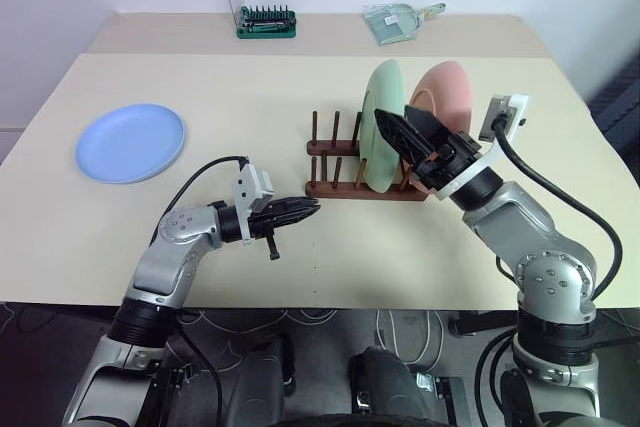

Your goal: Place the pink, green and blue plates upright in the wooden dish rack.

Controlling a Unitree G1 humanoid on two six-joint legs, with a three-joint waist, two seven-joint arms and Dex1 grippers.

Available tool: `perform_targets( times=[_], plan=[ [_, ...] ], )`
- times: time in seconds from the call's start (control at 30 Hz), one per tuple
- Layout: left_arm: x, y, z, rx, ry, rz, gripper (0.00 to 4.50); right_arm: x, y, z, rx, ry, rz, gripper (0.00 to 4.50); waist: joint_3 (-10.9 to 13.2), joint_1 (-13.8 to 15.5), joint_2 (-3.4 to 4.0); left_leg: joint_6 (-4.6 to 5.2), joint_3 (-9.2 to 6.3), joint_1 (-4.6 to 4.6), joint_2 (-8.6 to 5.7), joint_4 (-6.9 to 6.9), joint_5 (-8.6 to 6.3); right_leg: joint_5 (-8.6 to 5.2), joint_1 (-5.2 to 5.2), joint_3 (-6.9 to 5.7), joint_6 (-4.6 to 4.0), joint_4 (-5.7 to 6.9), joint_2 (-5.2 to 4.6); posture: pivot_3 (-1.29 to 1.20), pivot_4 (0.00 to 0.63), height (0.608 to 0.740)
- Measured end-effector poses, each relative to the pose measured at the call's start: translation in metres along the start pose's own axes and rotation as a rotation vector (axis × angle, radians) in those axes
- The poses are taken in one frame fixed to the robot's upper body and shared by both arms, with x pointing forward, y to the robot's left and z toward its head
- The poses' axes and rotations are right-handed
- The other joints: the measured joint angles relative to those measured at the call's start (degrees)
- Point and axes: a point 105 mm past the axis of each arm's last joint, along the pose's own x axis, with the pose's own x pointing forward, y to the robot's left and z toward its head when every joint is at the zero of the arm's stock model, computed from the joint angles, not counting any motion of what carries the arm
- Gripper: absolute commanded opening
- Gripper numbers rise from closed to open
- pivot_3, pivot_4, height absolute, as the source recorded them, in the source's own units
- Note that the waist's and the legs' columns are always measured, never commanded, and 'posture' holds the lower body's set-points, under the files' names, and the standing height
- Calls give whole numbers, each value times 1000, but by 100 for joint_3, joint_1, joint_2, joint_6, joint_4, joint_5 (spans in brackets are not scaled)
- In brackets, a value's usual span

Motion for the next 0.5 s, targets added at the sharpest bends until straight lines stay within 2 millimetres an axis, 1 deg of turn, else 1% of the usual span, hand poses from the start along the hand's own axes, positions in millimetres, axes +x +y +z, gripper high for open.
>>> perform_targets(
  times=[0.17,0.27,0.3,0.33,0.4,0.5],
  plan=[
    [0,1,1,1,-1,7,328,7,15,26,-102,-43,63,4481,0,10,0,0,0,-2,0,-1,0,0,-2,0,0,0,0,0,150,732],
    [-3,6,3,5,-7,37,328,9,21,35,-174,-42,90,4481,0,10,0,0,0,-10,0,1,0,0,-8,0,0,0,-1,0,150,732],
    [-4,9,4,6,-10,60,852,9,23,38,-210,-37,104,4500,0,11,1,0,0,-11,0,2,0,0,-8,0,0,0,-1,0,150,732],
    [-5,15,7,5,-22,98,1173,10,27,41,-270,-17,126,4500,1,12,1,0,0,-14,-1,3,0,0,-11,0,0,1,-1,0,150,732],
    [-10,33,17,5,-59,207,2168,11,38,41,-399,30,182,4500,1,13,-1,1,-1,-15,1,4,0,0,-13,-1,0,2,0,0,150,732],
    [-29,70,40,13,-126,438,3730,14,47,25,-552,126,255,4500,0,-6,-5,1,-1,-15,2,4,0,0,-14,-1,0,3,2,0,150,732]
  ],
)
